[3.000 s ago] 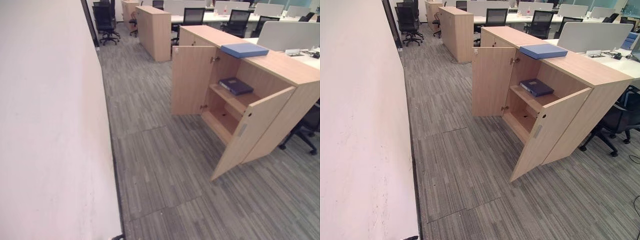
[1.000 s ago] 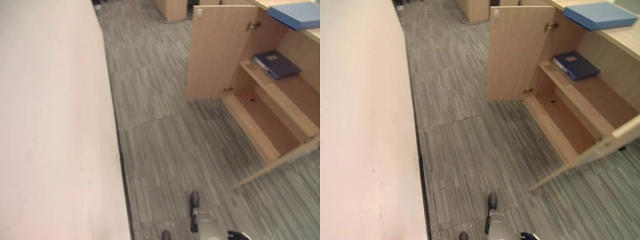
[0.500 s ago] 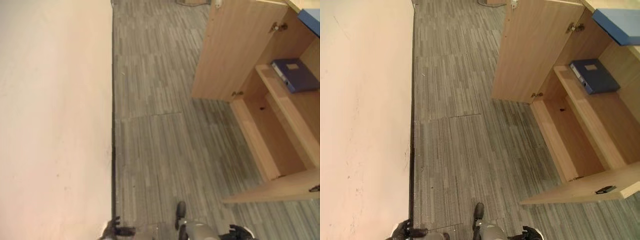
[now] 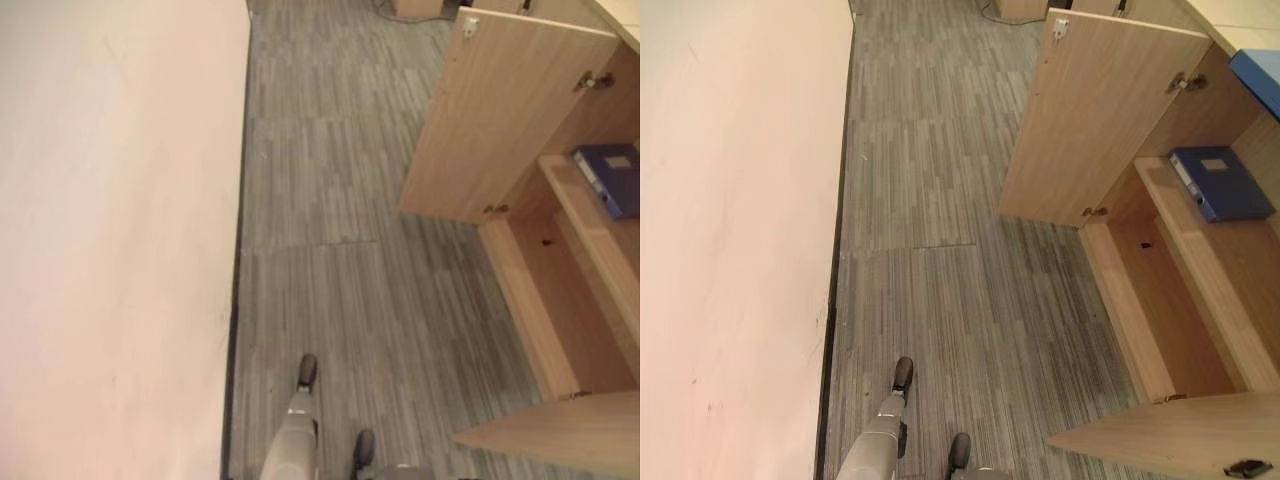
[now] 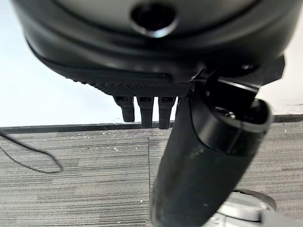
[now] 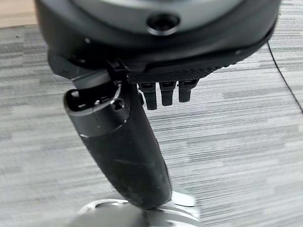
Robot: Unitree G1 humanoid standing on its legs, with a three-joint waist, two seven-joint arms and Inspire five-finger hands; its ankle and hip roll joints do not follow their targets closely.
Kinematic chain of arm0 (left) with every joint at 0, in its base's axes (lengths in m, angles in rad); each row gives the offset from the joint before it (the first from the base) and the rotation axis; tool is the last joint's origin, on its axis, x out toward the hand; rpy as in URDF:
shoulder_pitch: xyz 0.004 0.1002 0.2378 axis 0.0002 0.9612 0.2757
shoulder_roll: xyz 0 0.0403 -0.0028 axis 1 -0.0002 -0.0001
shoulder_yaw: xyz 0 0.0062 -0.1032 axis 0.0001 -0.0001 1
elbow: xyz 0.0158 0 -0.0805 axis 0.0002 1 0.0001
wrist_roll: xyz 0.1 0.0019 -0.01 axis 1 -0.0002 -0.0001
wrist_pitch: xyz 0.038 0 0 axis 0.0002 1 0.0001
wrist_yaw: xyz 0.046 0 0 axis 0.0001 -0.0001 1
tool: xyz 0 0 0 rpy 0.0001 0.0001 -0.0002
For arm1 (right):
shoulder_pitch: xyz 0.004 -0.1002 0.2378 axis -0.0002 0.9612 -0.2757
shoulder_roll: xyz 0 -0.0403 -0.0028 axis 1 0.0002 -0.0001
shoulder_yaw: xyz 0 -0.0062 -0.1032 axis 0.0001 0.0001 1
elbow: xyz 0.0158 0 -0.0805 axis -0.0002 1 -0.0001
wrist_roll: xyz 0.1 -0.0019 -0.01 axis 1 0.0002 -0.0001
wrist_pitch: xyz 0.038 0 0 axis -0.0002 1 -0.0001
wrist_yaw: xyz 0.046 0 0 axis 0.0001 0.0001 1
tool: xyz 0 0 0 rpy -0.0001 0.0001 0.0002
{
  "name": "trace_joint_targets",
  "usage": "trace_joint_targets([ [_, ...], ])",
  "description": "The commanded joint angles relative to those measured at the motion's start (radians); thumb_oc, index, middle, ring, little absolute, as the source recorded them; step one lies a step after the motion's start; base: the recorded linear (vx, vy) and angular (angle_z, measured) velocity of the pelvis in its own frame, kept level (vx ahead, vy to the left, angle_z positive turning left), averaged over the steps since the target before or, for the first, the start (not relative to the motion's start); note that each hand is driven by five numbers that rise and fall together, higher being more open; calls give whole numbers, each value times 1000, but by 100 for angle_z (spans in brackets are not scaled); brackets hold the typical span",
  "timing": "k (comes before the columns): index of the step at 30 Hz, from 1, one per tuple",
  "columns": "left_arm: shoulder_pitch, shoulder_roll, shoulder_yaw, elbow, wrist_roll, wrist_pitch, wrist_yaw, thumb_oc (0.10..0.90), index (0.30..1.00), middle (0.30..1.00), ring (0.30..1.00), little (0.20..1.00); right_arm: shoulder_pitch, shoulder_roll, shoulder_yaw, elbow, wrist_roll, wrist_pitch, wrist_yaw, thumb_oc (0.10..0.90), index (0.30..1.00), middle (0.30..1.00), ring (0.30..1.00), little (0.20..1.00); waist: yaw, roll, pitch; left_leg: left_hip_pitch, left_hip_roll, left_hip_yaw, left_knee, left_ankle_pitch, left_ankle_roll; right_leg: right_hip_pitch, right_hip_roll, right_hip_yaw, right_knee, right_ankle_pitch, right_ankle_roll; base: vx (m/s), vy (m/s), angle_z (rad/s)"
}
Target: Put the empty folder in the office cabinet
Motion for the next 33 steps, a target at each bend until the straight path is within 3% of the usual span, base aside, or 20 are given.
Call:
trace_joint_targets([
  [1, 9, 59, -14, -41, 52, -14, -5, 800, 900, 900, 900, 900, 83, -17, 10, 72, -69, 39, 37, 800, 900, 900, 900, 900, 5, -30, -81, -21, -37, 30, 29, 56, 72, 27, -118, 56, 127, -108, 108, 389, 198, -44],
  [2, 7, 65, -20, -43, 64, -12, -8, 800, 900, 900, 900, 900, 89, -14, 15, 86, -84, 45, 49, 800, 900, 900, 900, 900, 6, -35, -86, -32, -48, 37, 63, 38, 79, 27, -134, 57, 133, -108, 115, 471, 283, -50],
  [3, 5, 80, -22, -60, 77, -10, -13, 800, 900, 900, 900, 900, 91, -14, 13, 90, -104, 49, 52, 800, 900, 900, 900, 900, 11, -48, -99, -49, -79, 60, 135, -20, 110, 16, -177, 64, 161, -78, 141, 432, 288, -34],
  [5, 3, 87, -23, -71, 82, -7, -12, 800, 900, 900, 900, 900, 89, -14, 8, 85, -104, 49, 50, 800, 900, 900, 900, 900, 11, -49, -101, -46, -87, 69, 151, -39, 122, 1, -192, 67, 186, -65, 148, 258, 240, -31],
  [7, 1, 97, -18, -82, 83, -4, -3, 800, 900, 900, 900, 900, 59, -19, -7, 29, -80, 36, 23, 800, 900, 900, 900, 900, 9, -43, -102, -3, -127, 124, 148, -102, 170, -102, -264, 61, 387, 81, 175, 232, 370, -52],
  [9, 4, 98, -9, -81, 69, -3, 5, 800, 900, 900, 900, 900, 41, -20, -24, -53, -26, 17, -6, 800, 900, 900, 900, 900, 6, -26, -93, 53, -138, 170, 118, -127, 199, -168, -325, -11, 542, 168, 161, 227, 372, -97],
  [11, 7, 87, 6, -61, 42, -1, 24, 800, 900, 900, 900, 900, 32, -3, -45, -129, 51, -10, -36, 800, 900, 900, 900, 900, -16, -11, -82, 145, -147, 206, 69, -159, 203, -213, -386, -97, 642, 179, 172, 254, 292, -64],
  [12, 6, 87, 6, -61, 42, -1, 24, 800, 900, 900, 900, 900, 32, -3, -45, -130, 51, -10, -36, 800, 900, 900, 900, 900, -17, -12, -81, 147, -148, 206, 67, -159, 203, -212, -387, -97, 643, 178, 172, 240, 212, -53],
  [13, 7, 79, 13, -50, 27, -7, 34, 800, 900, 900, 900, 900, 23, 10, -44, -173, 89, -24, -48, 800, 900, 900, 900, 900, -33, 7, -67, 208, -138, 229, 33, -166, 200, -271, -378, -164, 652, 130, 168, 215, 137, -47],
  [16, 10, 66, 17, -28, 14, -4, 35, 800, 900, 900, 900, 900, 12, 22, -33, -194, 119, -32, -46, 800, 900, 900, 900, 900, -42, 19, -47, 256, -126, 265, 23, -185, 185, -322, -347, -270, 525, 96, 184, 213, 54, -34],
  [19, 10, 56, 24, -15, 16, -1, 41, 800, 900, 900, 900, 900, 0, 23, -9, -193, 112, -29, -47, 800, 900, 900, 900, 900, -37, 17, -39, 304, -112, 302, 23, -216, 165, -345, -305, -393, 333, 110, 206, 185, -77, -30],
  [21, 14, 54, 37, -6, 27, 3, 44, 800, 900, 900, 900, 900, 0, 22, -6, -185, 100, -25, -53, 800, 900, 900, 900, 900, -25, 4, -39, 333, -102, 336, 24, -239, 148, -345, -297, -493, 186, 154, 226, 204, -168, -10],
  [23, 13, 53, 45, -1, 31, 4, 45, 800, 900, 900, 900, 900, -2, 22, -10, -176, 95, -24, -53, 800, 900, 900, 900, 900, -23, -1, -36, 347, -95, 342, 27, -250, 139, -348, -289, -514, 125, 181, 234, 206, -169, -22],
  [25, 15, 57, 73, 17, 27, 3, 52, 800, 900, 900, 900, 900, 6, 23, -20, -147, 95, -17, -49, 800, 900, 900, 900, 900, -25, -15, -33, 390, -94, 345, 26, -284, 128, -355, -287, -479, 47, 205, 250, 339, -192, -17],
  [28, 20, 45, 83, 35, 8, 3, 62, 800, 900, 900, 900, 900, 25, 26, -19, -98, 82, -14, -50, 800, 900, 900, 900, 900, -26, -22, -51, 429, -77, 348, 31, -312, 117, -335, -301, -509, 108, 206, 234, 378, -182, -7],
  [31, -4, 39, 62, 22, -12, -2, 64, 800, 900, 900, 900, 900, 20, 9, -27, -76, 73, -12, -54, 800, 900, 900, 900, 900, -50, 5, -40, 445, -35, 326, 21, -316, 113, -402, -346, -523, 307, 147, 217, 238, -137, 20],
  [33, -17, 40, 49, 19, -10, -3, 64, 800, 900, 900, 900, 900, 14, 4, -33, -80, 81, -15, -58, 800, 900, 900, 900, 900, -58, 8, -37, 447, -28, 324, 10, -312, 108, -428, -361, -519, 363, 123, 214, 150, -114, 42],
])
